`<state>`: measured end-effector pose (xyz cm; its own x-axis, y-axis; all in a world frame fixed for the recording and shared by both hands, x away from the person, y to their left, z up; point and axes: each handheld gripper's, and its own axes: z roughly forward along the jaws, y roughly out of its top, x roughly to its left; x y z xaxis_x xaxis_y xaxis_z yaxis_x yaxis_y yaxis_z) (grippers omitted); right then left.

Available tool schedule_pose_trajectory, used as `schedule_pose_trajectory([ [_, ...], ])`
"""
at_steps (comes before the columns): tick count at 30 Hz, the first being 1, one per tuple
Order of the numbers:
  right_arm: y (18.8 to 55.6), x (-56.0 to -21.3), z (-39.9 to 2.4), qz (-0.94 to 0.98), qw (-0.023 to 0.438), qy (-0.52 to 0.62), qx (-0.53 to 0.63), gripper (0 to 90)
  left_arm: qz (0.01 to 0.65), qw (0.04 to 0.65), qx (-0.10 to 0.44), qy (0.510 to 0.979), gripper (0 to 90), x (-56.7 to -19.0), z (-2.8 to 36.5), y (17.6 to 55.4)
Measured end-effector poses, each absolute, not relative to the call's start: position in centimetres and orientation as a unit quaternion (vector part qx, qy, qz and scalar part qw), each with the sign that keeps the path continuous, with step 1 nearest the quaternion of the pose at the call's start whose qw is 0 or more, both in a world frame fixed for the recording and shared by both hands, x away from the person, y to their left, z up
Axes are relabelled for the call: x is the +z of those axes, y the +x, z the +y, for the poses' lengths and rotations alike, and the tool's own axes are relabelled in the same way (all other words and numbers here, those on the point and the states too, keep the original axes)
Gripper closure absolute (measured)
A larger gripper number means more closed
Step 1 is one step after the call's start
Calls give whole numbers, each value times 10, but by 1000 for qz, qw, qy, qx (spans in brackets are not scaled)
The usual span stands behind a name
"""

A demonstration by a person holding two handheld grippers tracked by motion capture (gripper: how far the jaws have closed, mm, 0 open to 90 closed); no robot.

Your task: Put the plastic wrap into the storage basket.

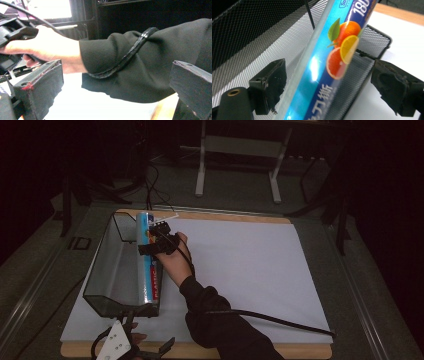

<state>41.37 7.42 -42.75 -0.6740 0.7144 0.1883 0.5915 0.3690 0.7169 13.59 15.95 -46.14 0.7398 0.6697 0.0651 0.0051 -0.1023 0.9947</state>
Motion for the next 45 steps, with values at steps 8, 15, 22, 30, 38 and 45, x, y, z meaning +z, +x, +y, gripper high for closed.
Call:
schedule_pose_trajectory([
  [8, 411, -412, 44, 830, 127, 373, 395, 131, 241, 622, 268, 695, 6, -461, 159, 135],
  [15, 410, -400, 0, 822, 153, 375, 399, 132, 242, 618, 266, 699, 6, -462, 157, 136],
  [22, 395, -398, -32, 813, 154, 371, 421, 132, 240, 616, 267, 701, 6, -463, 154, 135],
  [30, 372, -405, -66, 815, 174, 352, 427, 133, 240, 615, 266, 703, 6, -463, 153, 137],
  [38, 358, -424, -98, 815, 184, 346, 426, 136, 239, 613, 266, 705, 6, -463, 153, 138],
  [45, 347, -435, -121, 811, 180, 354, 431, 136, 237, 612, 266, 706, 6, -463, 151, 137],
])
